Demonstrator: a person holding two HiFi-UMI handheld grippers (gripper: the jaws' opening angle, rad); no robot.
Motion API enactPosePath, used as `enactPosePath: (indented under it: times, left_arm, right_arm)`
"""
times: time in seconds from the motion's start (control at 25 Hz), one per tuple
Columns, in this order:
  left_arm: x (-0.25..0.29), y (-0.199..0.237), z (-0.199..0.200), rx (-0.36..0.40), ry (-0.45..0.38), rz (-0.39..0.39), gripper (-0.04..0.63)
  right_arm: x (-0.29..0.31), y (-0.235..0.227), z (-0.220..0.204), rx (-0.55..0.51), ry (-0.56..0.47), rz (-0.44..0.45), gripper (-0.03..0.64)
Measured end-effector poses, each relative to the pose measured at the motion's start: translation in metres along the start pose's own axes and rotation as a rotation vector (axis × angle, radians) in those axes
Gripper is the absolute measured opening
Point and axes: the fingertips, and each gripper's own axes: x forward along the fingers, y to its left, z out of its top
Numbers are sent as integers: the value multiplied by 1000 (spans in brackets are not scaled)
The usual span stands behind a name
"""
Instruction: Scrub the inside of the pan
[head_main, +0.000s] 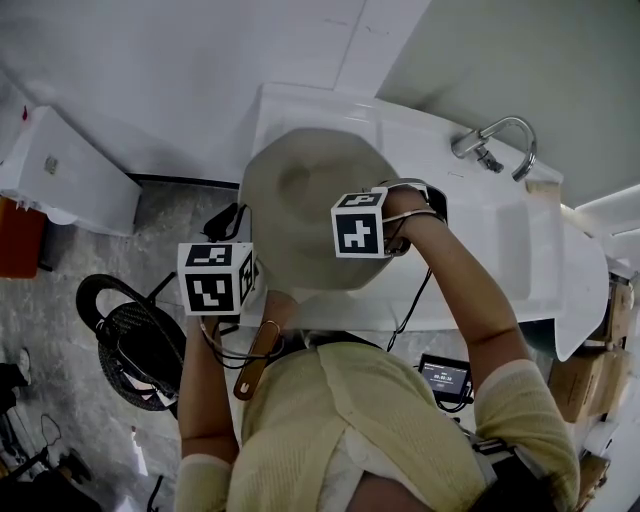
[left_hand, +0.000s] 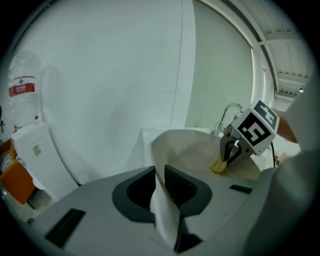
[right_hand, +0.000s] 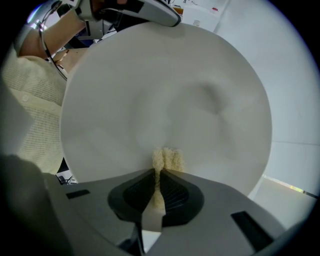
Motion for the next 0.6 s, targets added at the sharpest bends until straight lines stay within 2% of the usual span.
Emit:
enactPosePath:
  times: [0.28,0.6]
  left_arm:
    - [0,0,0,1,0,-3,107]
    - [0,0,0,4,-3,-4,109]
  right_arm:
    - [-2,20,10,-32,-41,97,46]
    - [-6,44,28,-47,-139,237,46]
